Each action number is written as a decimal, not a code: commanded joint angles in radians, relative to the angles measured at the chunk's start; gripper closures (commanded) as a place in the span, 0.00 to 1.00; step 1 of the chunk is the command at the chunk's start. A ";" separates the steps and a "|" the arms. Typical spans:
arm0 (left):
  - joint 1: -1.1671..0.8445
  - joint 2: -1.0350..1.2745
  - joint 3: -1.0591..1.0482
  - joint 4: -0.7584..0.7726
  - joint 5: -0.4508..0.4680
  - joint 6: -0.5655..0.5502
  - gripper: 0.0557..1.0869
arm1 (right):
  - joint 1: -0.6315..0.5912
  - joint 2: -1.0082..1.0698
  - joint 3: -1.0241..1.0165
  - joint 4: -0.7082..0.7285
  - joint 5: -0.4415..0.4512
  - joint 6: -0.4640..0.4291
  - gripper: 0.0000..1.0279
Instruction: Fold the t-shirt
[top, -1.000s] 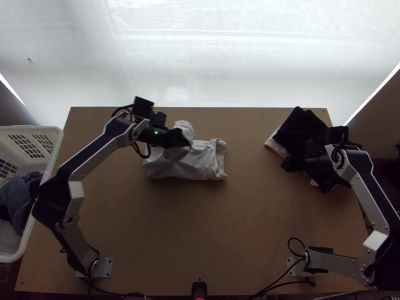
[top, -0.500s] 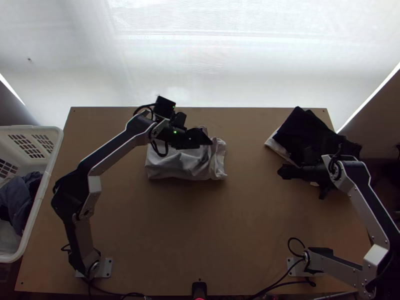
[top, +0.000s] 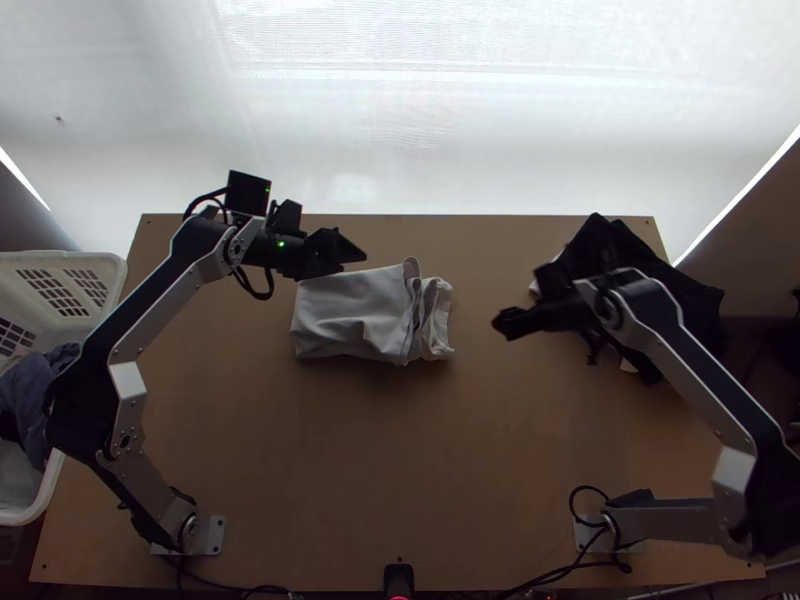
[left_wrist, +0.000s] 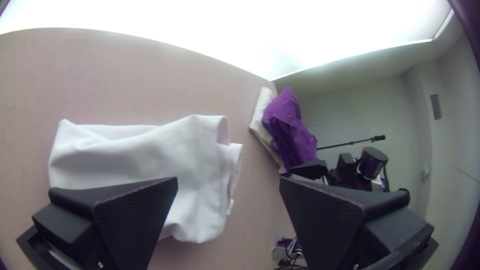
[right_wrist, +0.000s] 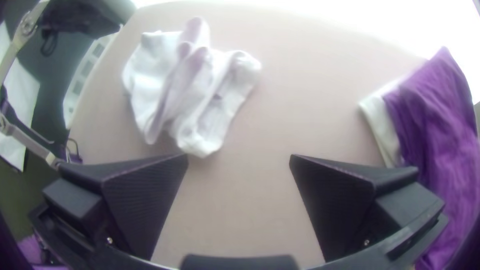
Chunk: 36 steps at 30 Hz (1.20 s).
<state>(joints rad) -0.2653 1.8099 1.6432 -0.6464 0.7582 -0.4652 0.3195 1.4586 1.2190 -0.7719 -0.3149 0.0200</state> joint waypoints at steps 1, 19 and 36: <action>0.060 -0.040 -0.134 -0.015 -0.100 0.115 0.04 | 0.305 0.247 0.301 -0.044 0.074 -0.118 0.06; 0.173 -0.103 -0.247 0.088 -0.137 0.106 0.04 | 0.398 0.852 0.925 -0.175 0.186 -0.216 0.04; 0.166 -0.095 -0.243 0.117 -0.135 0.102 0.04 | 0.225 0.664 0.574 -0.125 0.183 -0.129 0.04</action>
<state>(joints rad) -0.0883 1.7100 1.4002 -0.5419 0.6228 -0.3550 0.5819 2.1845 1.9308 -0.9249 -0.1307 -0.1398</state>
